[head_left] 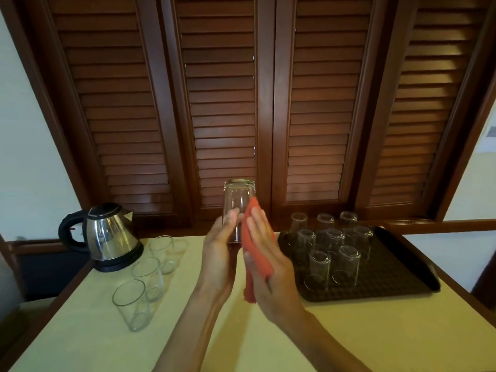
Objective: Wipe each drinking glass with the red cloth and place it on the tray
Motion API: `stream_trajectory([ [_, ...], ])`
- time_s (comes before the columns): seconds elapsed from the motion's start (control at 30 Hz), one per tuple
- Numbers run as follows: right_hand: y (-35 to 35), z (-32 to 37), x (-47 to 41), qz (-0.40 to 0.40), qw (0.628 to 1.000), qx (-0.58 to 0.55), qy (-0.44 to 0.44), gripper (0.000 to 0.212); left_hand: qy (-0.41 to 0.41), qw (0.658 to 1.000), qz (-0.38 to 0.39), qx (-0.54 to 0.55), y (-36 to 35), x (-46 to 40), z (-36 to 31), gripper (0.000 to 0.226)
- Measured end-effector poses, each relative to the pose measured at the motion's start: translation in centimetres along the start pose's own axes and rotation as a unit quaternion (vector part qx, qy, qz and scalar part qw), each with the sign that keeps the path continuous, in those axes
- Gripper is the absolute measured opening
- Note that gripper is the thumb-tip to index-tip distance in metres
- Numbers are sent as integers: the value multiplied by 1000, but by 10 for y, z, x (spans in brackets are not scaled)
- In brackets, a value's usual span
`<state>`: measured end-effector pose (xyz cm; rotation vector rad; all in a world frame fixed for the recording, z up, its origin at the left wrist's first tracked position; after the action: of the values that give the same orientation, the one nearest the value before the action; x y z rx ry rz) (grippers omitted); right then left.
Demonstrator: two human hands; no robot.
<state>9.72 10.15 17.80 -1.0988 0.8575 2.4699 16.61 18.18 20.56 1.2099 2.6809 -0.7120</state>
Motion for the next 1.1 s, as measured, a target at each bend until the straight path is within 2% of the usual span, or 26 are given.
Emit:
stream_trajectory([
  [0.1,18,2,-29,-64,988,-104,-92,55,2,999,21,-44,-11,6,8,49],
  [0.27,1,-4,-8,34,999,39,-4,53,-3,998,20,52,-8,0,-4,41],
  [0.33,5,-7,-9,0,995,-69,-75,54,-22,999,12,44,-3,-2,-5,44],
  [0.4,17,-3,-26,-39,983,-119,-134,58,-20,1000,1,10,-6,2,-1,49],
  [0.47,20,8,-37,-22,992,-81,-95,59,-8,1000,5,9,-10,3,5,47],
  [0.57,-1,11,-19,42,999,27,-8,52,7,997,4,76,-8,2,-1,44],
  [0.6,-5,6,-12,37,999,29,2,51,2,998,13,67,-4,2,-1,47],
  [0.63,-4,2,-12,17,1000,-12,-9,52,-3,999,22,49,-3,3,0,50],
  [0.67,1,-1,-17,-17,995,-82,-48,53,-6,999,29,32,-4,5,3,53],
  [0.73,16,-1,-35,-67,977,-149,-134,56,-8,1000,26,10,-6,9,11,60],
  [0.8,17,5,-44,-42,988,-95,-113,56,-8,999,30,17,-6,9,12,64],
  [0.87,3,5,-30,17,999,14,-33,55,-4,998,24,53,-2,4,7,57],
  [0.9,-1,1,-21,33,999,30,-6,55,-1,998,20,61,0,2,3,55],
  [0.93,-4,1,-13,26,1000,11,-9,56,-4,998,21,61,3,1,3,54],
  [0.97,-2,-1,-14,1,997,-71,-43,59,-7,998,25,52,4,1,4,54],
  [1.03,10,-5,-26,-53,962,-224,-146,65,-5,1000,29,10,-1,7,10,51],
  [1.07,18,-4,-34,-59,955,-235,-172,64,-3,999,31,-11,-5,9,14,51],
  [1.1,22,-2,-40,-52,965,-192,-170,62,-1,999,36,-25,-7,9,15,52],
])
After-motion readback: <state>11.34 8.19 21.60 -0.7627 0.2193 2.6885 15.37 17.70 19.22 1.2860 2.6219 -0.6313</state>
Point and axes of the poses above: each hand's wrist, its own x-axis away from the middle knuckle, its own y-axis out of the back of the hand, z = x × y, the point moved 1 cm from there along -x, towards the middle knuckle, and after that the axes turned 14 degrees about z, right-handed, at the moved point
